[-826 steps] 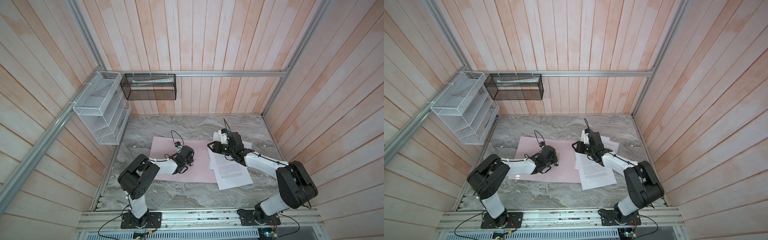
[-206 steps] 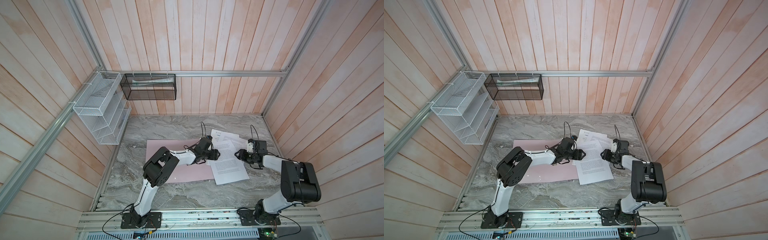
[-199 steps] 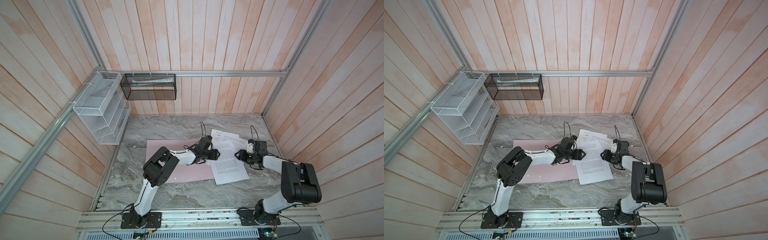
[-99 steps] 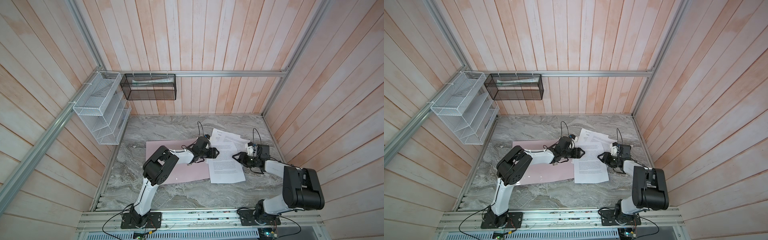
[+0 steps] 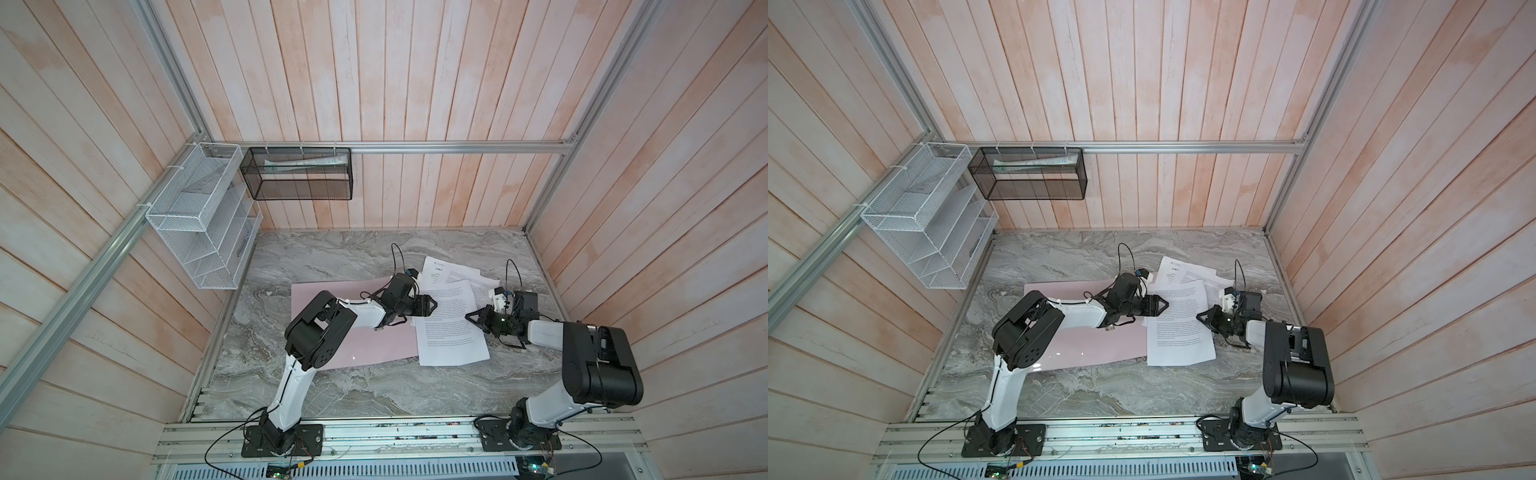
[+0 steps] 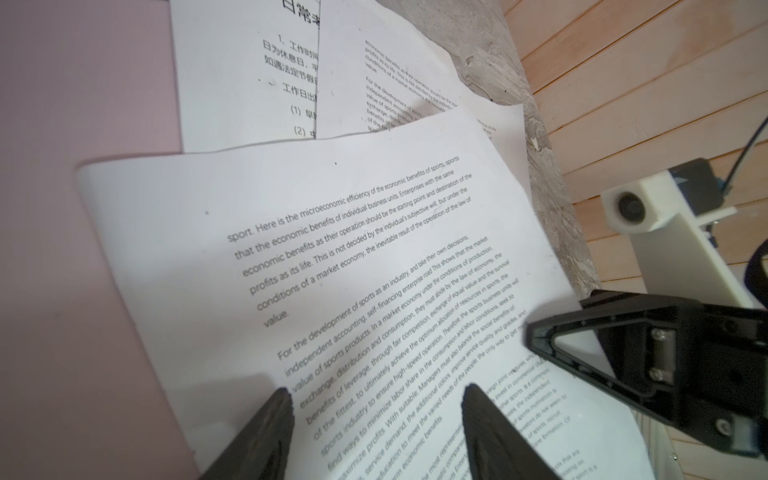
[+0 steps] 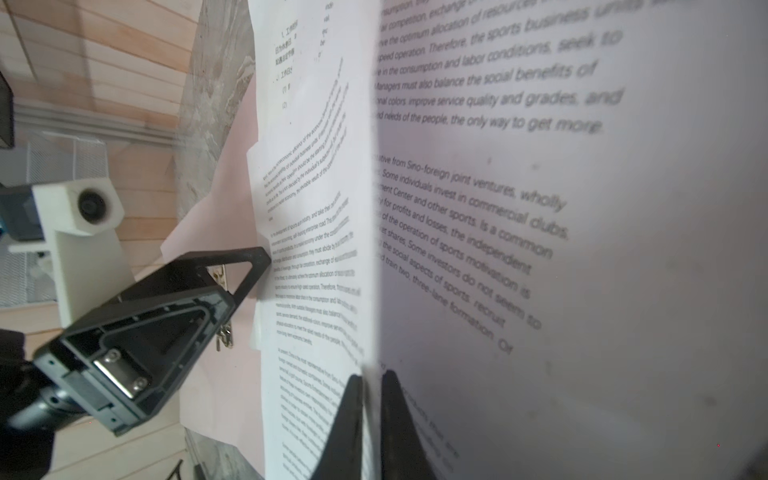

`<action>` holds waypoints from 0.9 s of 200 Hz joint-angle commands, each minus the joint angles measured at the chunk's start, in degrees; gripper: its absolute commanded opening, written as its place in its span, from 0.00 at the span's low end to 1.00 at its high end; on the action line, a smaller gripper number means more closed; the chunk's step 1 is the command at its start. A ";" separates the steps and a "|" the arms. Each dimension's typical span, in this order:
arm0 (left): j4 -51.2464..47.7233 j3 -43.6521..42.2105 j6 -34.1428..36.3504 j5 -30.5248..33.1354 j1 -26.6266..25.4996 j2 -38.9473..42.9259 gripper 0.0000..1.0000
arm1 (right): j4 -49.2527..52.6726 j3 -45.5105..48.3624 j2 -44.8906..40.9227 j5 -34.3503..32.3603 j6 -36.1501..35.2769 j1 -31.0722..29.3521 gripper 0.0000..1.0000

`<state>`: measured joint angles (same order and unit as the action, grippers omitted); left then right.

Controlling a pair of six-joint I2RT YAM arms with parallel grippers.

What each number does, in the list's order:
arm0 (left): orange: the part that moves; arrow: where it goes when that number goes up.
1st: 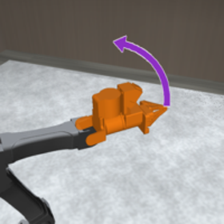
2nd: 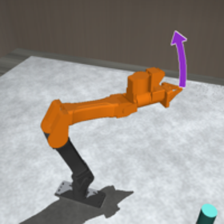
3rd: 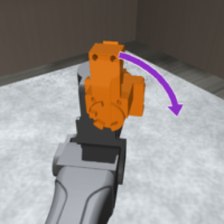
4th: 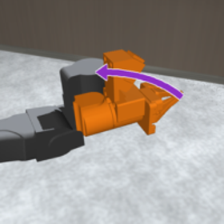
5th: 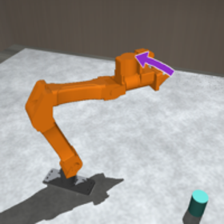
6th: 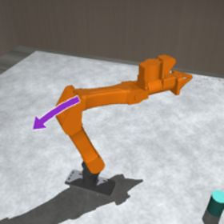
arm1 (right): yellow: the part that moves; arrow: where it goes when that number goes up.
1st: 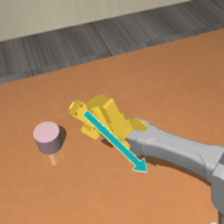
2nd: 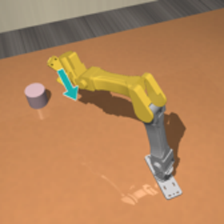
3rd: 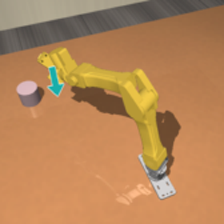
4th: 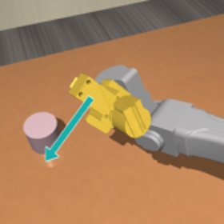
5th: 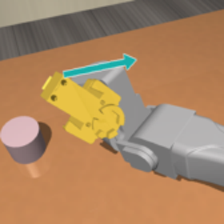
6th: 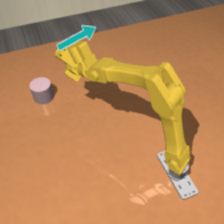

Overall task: Put the files into the folder
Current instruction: 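Grasp the edge of the white paper stack with the right gripper, then lift the papers upright with the right gripper while the left gripper withdraws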

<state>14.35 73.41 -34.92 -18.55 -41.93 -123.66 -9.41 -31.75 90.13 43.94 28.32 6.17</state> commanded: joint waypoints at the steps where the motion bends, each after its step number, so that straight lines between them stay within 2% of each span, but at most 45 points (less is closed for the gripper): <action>1: -5.16 -2.04 0.33 0.79 0.58 -0.82 0.67 | -1.82 0.38 0.07 2.01 1.13 0.33 0.00; 41: -6.50 -1.75 1.38 -0.15 0.96 1.98 0.67 | -3.04 0.02 -0.39 7.11 5.53 0.50 0.00; 73: -7.50 -1.85 -0.04 -5.46 3.30 9.02 0.68 | -20.54 4.60 -2.70 16.91 18.07 0.54 0.00; 104: -8.91 -2.70 -1.54 -7.73 4.75 17.60 0.71 | -30.46 6.07 -4.94 20.77 27.95 -0.35 0.00; 146: -8.30 -9.20 -4.56 -6.24 6.21 31.03 0.72 | -40.24 3.86 -7.66 19.74 40.91 -6.64 0.00; 180: -8.10 -19.44 -6.49 -2.70 7.21 44.33 0.72 | -50.63 -1.85 -6.87 12.94 51.48 -15.93 0.00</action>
<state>7.49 59.75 -39.51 -23.94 -35.44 -85.17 -48.73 -28.82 83.15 60.97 70.00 -4.80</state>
